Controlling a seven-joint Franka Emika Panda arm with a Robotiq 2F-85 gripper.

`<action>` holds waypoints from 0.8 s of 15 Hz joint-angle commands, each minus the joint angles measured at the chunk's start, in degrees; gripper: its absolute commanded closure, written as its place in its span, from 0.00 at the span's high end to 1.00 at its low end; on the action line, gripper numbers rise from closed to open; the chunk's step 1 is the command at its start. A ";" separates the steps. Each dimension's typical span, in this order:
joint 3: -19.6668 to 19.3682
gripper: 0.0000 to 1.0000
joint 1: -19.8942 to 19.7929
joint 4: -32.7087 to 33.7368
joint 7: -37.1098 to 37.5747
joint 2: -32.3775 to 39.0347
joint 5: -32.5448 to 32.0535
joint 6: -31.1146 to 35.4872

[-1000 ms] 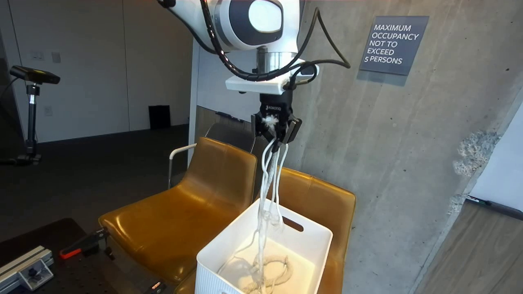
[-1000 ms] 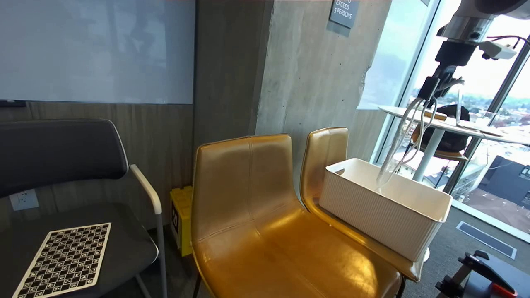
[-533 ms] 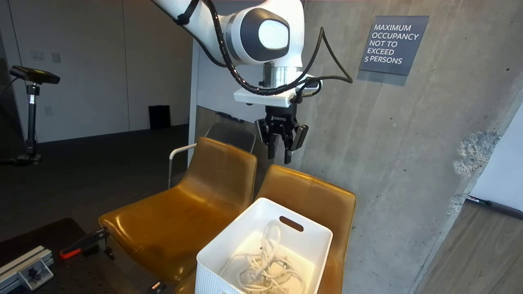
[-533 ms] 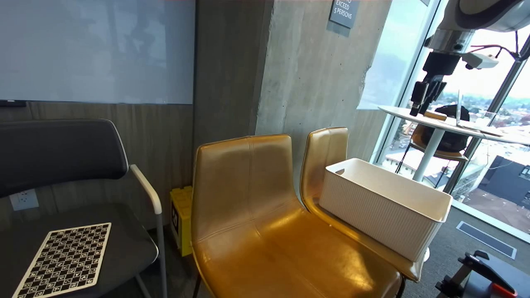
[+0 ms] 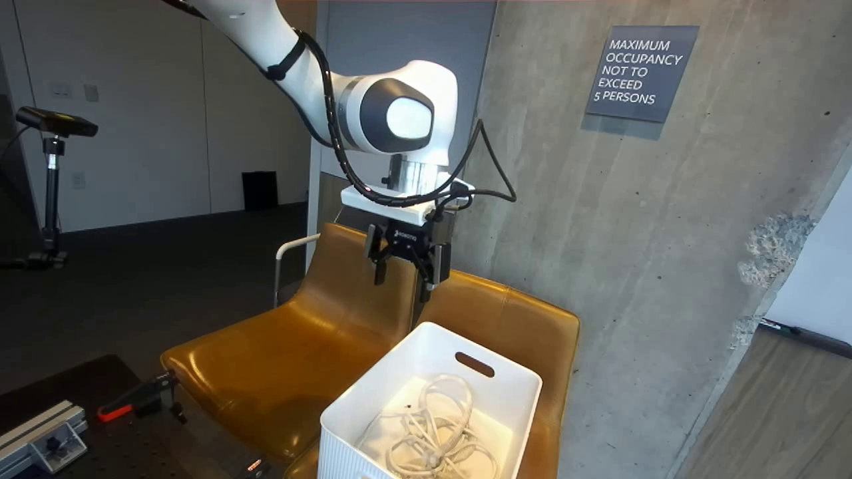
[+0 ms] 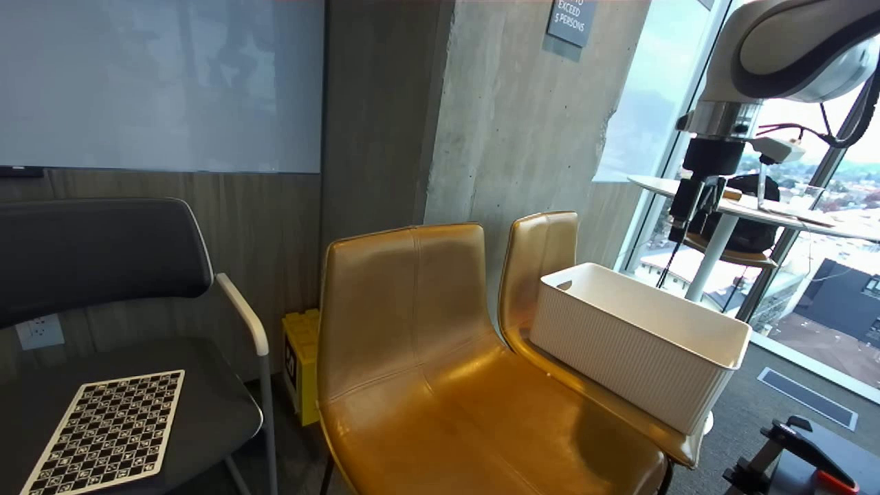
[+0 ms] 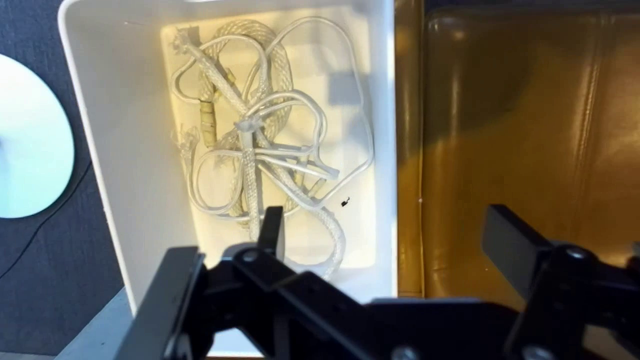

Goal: Put the white cords in the storage container.

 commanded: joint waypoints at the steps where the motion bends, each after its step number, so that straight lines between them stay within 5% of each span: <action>1: 2.43 1.00 1.03 -5.85 -1.15 -2.51 3.39 1.55; 12: 2.01 1.00 1.36 -3.77 -0.04 -0.01 2.01 0.27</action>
